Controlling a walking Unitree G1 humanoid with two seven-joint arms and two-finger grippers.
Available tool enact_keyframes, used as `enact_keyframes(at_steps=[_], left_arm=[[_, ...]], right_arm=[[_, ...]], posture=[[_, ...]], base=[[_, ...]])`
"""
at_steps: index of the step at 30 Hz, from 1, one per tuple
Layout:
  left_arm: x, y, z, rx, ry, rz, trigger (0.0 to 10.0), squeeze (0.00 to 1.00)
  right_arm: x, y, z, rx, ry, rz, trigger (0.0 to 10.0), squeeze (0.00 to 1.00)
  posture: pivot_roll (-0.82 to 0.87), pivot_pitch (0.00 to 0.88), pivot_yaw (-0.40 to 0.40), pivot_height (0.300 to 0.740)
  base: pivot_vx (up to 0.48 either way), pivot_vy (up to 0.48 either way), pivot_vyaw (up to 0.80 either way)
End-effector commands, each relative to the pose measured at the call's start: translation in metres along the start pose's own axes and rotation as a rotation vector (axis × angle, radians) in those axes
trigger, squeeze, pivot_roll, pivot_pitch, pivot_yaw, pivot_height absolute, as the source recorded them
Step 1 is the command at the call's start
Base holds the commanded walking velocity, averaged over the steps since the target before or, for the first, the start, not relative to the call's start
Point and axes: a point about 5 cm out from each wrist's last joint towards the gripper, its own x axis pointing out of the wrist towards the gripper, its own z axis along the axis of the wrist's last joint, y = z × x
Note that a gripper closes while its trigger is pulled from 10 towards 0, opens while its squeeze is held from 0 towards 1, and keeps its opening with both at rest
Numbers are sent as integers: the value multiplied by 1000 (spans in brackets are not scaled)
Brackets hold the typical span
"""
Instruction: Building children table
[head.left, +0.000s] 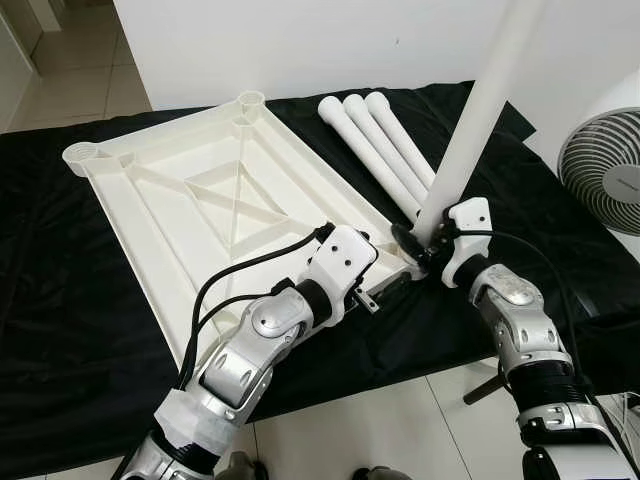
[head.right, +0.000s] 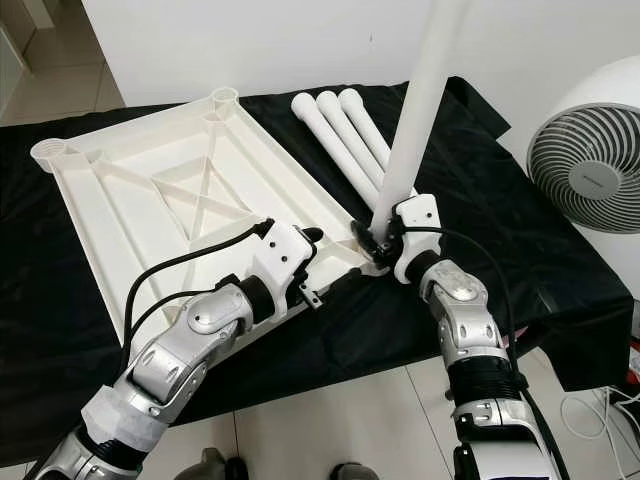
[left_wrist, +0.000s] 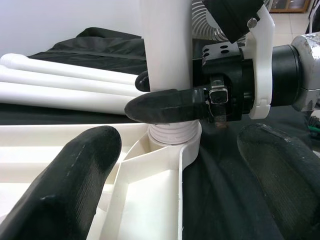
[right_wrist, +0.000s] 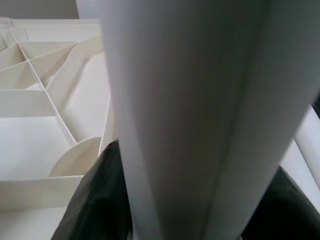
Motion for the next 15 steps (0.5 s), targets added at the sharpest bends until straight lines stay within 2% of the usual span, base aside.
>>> enact_keyframes(at_steps=[1, 5, 11, 12, 13, 14, 15], left_arm=[[1, -8, 1, 10, 4, -109, 10000, 0], [2, -8, 2, 13, 4, -112, 10000, 0], [2, -8, 3, 15, 1, -117, 10000, 0], [2, -8, 3, 15, 1, -118, 10000, 0], [3, -8, 3, 15, 1, -118, 10000, 0], [3, -8, 3, 15, 1, -118, 10000, 0], [3, -8, 3, 16, 1, -118, 10000, 0]], right_arm=[[-2, 5, -13, 2, 58, 30, 0, 0], [-3, 3, -11, -9, 47, 35, 0, 0], [-6, -8, -10, -10, 28, -73, 0, 0], [-6, -10, -11, -12, 32, -109, 1608, 0], [-6, -11, -12, -14, 34, -129, 1608, 0], [-5, -11, -12, 4, 28, -159, 10000, 0], [-5, -11, -11, 19, 16, -186, 10000, 0]], posture=[[-103, 86, 42, 740], [-105, 89, 47, 740], [-108, 96, 46, 740], [-108, 96, 46, 740], [-108, 96, 46, 740], [-109, 99, 46, 740], [-109, 99, 46, 740]], base=[[0, 0, 0], [0, 0, 0], [0, 0, 0], [0, 0, 0], [0, 0, 0], [0, 0, 0], [0, 0, 0]])
